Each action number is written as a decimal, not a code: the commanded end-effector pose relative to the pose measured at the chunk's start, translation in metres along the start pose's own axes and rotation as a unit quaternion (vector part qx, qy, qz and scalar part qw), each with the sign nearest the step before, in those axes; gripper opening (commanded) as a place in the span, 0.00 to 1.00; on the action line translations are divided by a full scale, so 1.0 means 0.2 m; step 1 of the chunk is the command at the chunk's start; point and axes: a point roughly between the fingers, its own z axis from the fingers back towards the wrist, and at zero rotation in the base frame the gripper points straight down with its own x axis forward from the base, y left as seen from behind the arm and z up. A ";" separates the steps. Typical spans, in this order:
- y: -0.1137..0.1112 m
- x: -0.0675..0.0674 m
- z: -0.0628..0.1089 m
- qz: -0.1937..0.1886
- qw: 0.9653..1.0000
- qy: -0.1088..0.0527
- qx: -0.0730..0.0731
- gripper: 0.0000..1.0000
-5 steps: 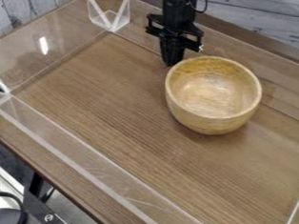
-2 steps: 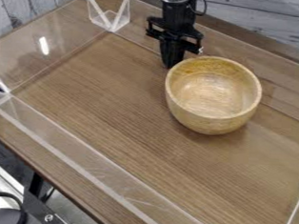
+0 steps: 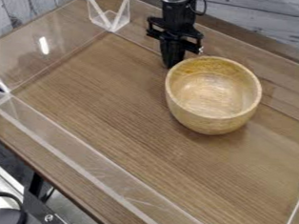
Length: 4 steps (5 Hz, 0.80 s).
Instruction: Remove the green block from inside the brown bowl and put it on the table
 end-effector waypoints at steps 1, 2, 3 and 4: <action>0.03 0.03 0.10 0.001 1.000 -0.030 0.005 0.00; 0.03 0.03 0.10 0.003 0.999 -0.032 0.002 0.00; 0.04 0.04 0.10 0.004 0.999 -0.034 -0.001 0.00; 0.06 0.04 0.11 0.006 0.999 -0.037 -0.005 0.00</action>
